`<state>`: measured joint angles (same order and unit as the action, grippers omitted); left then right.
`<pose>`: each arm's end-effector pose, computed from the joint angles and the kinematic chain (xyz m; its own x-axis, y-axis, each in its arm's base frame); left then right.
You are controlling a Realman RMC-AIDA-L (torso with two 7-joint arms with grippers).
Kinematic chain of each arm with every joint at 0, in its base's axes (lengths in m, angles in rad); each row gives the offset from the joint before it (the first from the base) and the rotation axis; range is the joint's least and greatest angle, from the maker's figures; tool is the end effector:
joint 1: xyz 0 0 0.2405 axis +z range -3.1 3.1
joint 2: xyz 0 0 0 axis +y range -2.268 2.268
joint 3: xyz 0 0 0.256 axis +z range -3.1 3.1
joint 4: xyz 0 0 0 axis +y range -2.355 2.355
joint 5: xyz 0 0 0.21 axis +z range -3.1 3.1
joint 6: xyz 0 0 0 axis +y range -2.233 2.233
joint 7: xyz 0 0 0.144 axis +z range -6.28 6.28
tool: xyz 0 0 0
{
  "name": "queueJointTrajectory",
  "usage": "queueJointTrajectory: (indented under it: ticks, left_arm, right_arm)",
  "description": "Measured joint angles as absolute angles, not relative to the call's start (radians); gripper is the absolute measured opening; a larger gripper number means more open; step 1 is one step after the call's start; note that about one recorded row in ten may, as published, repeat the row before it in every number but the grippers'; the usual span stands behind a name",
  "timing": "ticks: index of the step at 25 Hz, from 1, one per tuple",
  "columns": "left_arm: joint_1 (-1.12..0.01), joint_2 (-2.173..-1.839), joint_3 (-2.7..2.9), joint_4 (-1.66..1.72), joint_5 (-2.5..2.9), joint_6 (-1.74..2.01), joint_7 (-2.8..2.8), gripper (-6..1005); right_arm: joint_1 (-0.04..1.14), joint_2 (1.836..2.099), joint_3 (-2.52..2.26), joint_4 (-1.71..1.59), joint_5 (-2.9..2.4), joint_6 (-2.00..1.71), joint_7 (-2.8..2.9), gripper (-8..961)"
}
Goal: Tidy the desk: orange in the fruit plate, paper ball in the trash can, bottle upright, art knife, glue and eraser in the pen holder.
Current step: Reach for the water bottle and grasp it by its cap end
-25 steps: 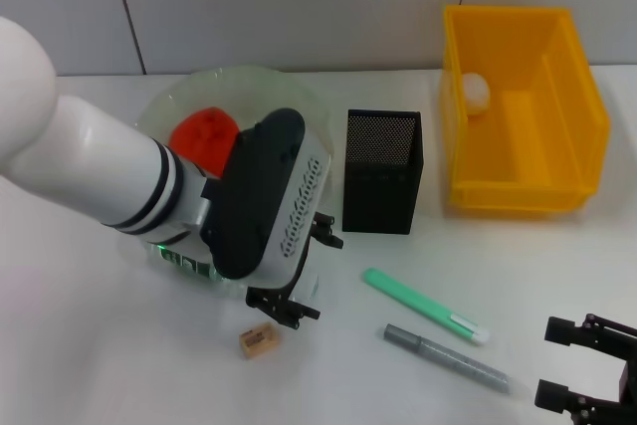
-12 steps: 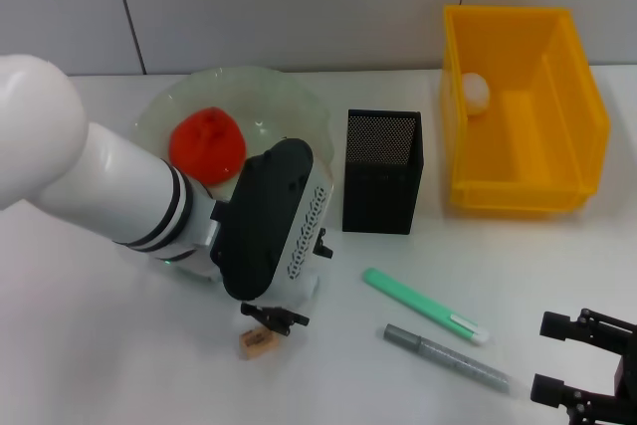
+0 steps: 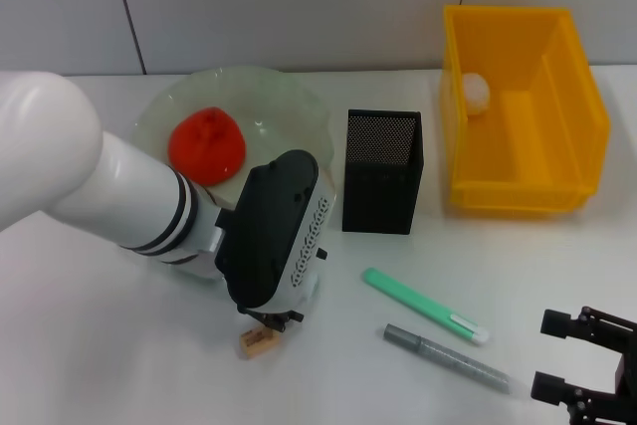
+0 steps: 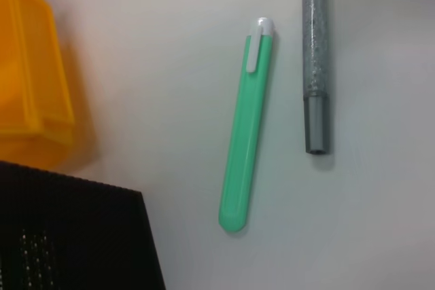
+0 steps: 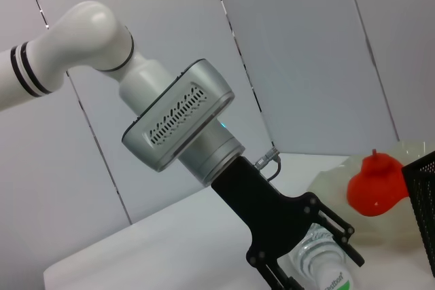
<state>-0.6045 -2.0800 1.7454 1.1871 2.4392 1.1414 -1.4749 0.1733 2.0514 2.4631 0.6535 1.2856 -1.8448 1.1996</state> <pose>-0.1640 0.3503 -0.0838 0.7578 -0.5114 -0.4052 -0.5682 -0.8225 -0.0244 0.3250 0.2086 0.0248 0.6743 -0.3458 -0.6525 -0.5190 -0.8505 -0.0856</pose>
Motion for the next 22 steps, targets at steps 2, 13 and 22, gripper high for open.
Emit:
queueJointTrajectory:
  ticks: [2,13,22]
  left_arm:
    - [-0.607,-2.080,1.748,1.187,2.442,1.139,-1.479,788]
    - [-0.614,-2.080,1.757,1.169,2.459,1.123,-1.481,630]
    - [-0.616,-2.080,1.789,1.165,2.469,1.109,-1.480,549]
  right_arm:
    - [0.173,2.052,2.464,0.654,1.286,-1.845,1.200,801]
    - [0.177,2.052,2.464,0.653,1.284,-1.845,1.200,801]
    - [0.180,2.053,2.464,0.652,1.280,-1.845,1.200,802]
